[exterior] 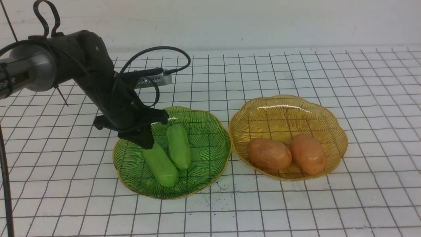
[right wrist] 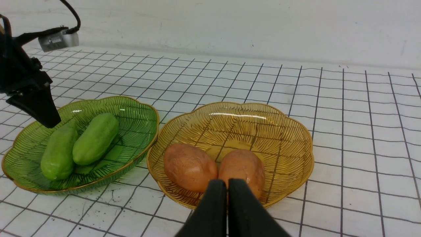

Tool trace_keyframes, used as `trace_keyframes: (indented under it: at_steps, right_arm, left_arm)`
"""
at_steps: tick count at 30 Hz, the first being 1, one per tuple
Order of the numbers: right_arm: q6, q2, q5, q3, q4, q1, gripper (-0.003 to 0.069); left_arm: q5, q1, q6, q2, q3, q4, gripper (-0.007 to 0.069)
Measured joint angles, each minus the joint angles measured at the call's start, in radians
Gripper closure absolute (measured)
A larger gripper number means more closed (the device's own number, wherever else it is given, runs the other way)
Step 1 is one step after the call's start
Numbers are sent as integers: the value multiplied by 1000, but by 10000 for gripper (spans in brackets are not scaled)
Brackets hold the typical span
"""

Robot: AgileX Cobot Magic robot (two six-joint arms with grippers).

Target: Put different types of vegetables on the plate.

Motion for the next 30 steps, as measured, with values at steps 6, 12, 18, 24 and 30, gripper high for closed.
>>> trace_keyframes:
  at_steps: [6,12,18,24,30]
  right_arm:
    - [0,-142,-41,134,-18,-15,662]
    - [0,-307,-67,303,-37,-134,662]
    - [0,-307,-64,373,-70,-166,663]
    - [11,-310,-66,388,-92,-220,662]
    - [15,-312,-72,389,-92,-260,662]
  left_arm:
    - [-3,0,0,-1,0,0,632]
    - [-7,0,1,-3,0,11,632]
    - [39,0,-1,-30,0,59,632]
    - [94,0,-1,-105,0,129,632]
    - [163,0,-1,-247,0,143,632]
